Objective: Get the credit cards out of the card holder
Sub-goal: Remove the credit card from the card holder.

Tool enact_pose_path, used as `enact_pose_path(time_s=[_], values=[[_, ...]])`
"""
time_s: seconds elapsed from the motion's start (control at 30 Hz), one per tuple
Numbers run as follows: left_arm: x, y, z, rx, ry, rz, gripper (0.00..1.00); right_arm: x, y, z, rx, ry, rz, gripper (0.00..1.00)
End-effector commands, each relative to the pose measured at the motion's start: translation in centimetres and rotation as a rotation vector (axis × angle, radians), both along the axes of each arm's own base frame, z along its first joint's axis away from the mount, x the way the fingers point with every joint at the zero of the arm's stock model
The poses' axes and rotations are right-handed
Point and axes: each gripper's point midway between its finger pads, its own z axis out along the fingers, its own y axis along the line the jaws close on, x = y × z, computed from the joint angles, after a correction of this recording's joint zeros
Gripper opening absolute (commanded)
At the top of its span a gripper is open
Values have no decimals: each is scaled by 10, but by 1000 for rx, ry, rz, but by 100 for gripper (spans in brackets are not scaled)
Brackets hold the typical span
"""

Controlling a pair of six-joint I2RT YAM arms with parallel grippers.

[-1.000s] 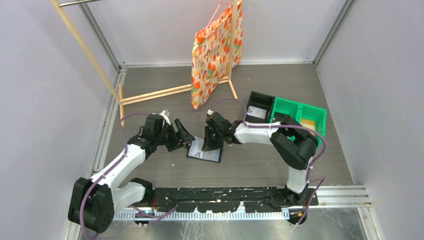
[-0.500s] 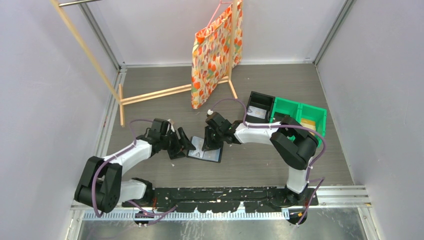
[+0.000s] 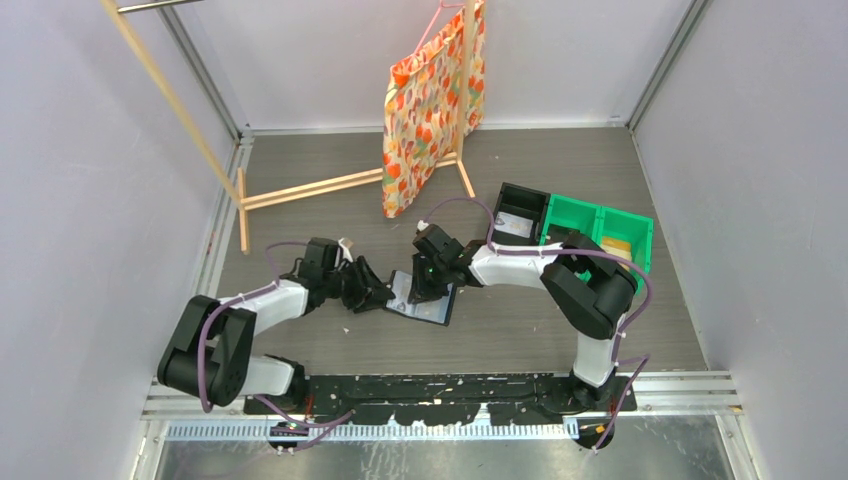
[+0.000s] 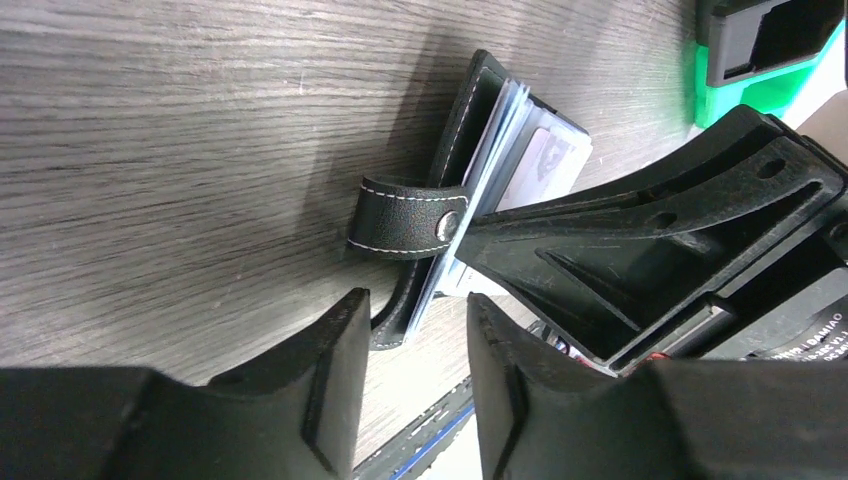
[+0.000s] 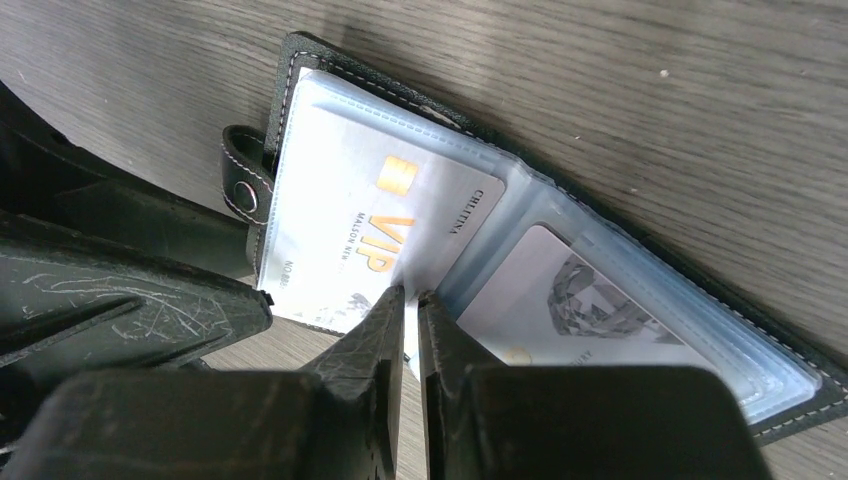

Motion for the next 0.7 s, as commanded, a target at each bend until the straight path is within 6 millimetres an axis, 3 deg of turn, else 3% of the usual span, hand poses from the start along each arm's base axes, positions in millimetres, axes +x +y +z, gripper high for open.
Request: enact_pose_path(time_s=[0.0,0.17,0.37,0.43,0.53,0.67], values=[[12,-14,32,-100,-96,-25,39,-5,-7,-9,-40,5,12,15],[14,-18,36,-127,-108,-36,36,-5,-7,-9,-39,6,15,15],[9,-27,26,-120,-75,-81,34,-4,-7,-7,-38,4,15,15],[9,-29,22,-110,-68,-81,27,-4,-7,-7,-38,2,15,15],[11,-29,19,-96,-60,-70,2,-4,-8,-4,-37,-2,12,15],[12,-27,20,-80,-64,-58,0,3,-15,17,-19,-33,-18,16]])
